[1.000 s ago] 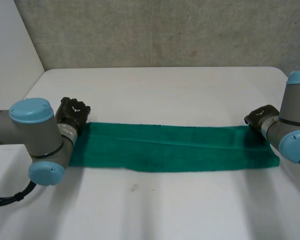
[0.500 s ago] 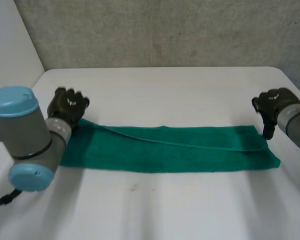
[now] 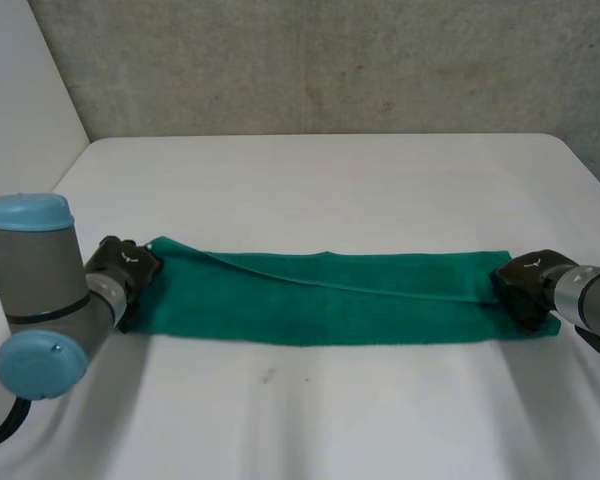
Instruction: Fold the towel.
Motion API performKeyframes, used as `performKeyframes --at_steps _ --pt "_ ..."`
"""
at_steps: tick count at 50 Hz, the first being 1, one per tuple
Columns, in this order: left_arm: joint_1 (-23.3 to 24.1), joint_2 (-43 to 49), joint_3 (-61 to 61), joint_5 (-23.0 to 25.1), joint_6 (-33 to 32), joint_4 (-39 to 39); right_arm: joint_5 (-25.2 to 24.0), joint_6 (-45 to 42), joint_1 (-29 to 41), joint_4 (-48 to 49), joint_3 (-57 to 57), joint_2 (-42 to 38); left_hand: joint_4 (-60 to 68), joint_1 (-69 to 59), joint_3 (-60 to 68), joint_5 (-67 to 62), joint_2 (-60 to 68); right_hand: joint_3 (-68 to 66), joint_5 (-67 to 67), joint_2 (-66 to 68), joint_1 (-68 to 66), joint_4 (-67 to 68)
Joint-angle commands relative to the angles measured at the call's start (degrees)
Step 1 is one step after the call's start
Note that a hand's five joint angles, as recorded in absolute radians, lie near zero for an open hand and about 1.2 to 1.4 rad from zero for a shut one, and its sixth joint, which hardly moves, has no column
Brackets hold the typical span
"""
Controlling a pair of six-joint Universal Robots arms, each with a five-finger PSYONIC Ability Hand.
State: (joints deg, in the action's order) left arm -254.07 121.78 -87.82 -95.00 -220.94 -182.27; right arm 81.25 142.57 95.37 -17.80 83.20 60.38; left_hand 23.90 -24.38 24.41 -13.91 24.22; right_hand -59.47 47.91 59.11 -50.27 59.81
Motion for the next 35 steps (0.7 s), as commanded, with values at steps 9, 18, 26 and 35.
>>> performKeyframes --at_steps 9,18,26,35 --pt "0.3 3.6 5.7 0.0 0.0 -0.8 2.0 3.3 -0.5 6.1 -6.5 -3.5 -7.1 7.6 -7.6 7.1 -7.4 43.2 -41.7 -42.9 34.0 -43.6" --pt "0.4 4.4 8.3 -0.1 -0.1 -0.8 3.0 3.5 -0.3 6.1 -9.8 -5.0 -13.7 14.2 -14.2 13.7 -14.0 49.5 -47.9 -49.1 40.3 -49.8" --pt "0.3 3.6 7.7 -0.1 0.1 -0.6 2.5 5.5 -0.9 5.8 -6.9 -4.2 -13.8 14.3 -14.4 13.9 -14.2 49.5 -47.9 -49.1 40.3 -49.8" --pt "0.2 3.3 7.0 0.0 -0.1 -0.7 -1.8 4.7 -1.2 7.9 6.1 6.4 -13.8 14.3 -14.4 13.9 -14.2 48.9 -47.3 -48.5 39.7 -49.2"
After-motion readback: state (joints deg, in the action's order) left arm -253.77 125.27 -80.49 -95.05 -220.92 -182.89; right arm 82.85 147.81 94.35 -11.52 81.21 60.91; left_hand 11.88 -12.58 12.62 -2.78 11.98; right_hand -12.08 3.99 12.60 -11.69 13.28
